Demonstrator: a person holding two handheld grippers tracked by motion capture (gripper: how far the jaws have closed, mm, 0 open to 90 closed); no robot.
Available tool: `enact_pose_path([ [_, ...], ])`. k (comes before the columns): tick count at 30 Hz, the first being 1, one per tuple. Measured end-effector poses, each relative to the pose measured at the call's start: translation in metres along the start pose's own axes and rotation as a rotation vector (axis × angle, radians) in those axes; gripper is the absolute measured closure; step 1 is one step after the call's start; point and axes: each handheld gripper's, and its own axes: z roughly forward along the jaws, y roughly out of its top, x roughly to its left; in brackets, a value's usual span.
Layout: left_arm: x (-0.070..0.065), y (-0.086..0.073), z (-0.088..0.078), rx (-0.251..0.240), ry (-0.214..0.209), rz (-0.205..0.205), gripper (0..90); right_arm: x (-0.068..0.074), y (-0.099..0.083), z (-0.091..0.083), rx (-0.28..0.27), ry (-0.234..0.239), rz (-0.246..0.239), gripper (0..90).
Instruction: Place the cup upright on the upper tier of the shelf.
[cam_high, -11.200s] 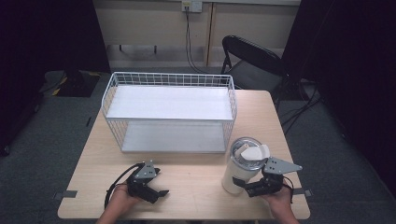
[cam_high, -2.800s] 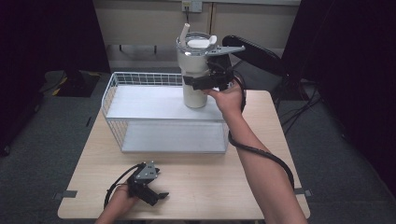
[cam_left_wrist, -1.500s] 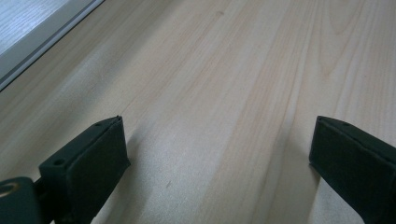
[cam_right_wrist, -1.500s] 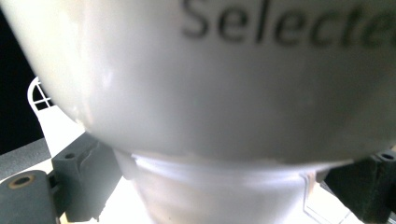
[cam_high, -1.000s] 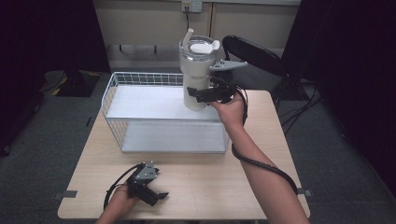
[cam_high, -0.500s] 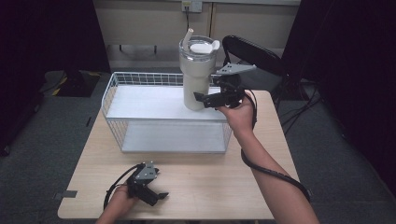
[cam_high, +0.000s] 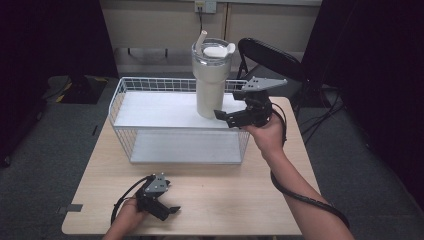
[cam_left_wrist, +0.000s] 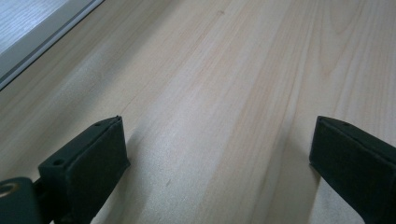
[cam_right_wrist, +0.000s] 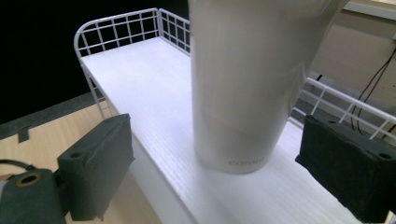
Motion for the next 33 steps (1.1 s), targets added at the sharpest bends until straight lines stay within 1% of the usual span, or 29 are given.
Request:
enact_pose_path([
  [2,0.000,0.000,0.000,0.000,0.000,0.000,3.5,0.001,-0.003,-0.003,0.000,0.002,-0.003,9.3],
  [5,0.000,0.000,0.000,0.000,0.000,0.000,3.5,0.001,-0.009,-0.008,0.000,0.023,0.006,9.5],
  [7,0.000,0.000,0.000,-0.001,0.000,0.000,3.5,0.002,-0.012,-0.011,0.004,0.029,0.000,9.7],
  [10,0.000,0.000,0.000,-0.001,0.000,-0.001,3.5,0.005,-0.016,-0.016,0.010,0.028,-0.032,9.8],
  [12,0.000,0.000,0.000,-0.001,0.000,0.000,3.5,0.006,-0.018,-0.019,0.007,0.042,-0.026,9.9],
  [14,0.000,0.000,0.000,-0.001,0.000,0.000,3.5,0.008,-0.020,-0.021,0.004,0.047,-0.035,9.8],
  [18,0.000,0.000,0.000,-0.001,0.000,0.000,3.5,0.011,-0.025,-0.026,0.006,0.069,-0.031,9.8],
  [33,0.000,0.000,0.000,-0.001,0.000,0.000,3.5,0.018,-0.042,-0.042,0.011,0.110,-0.041,9.8],
])
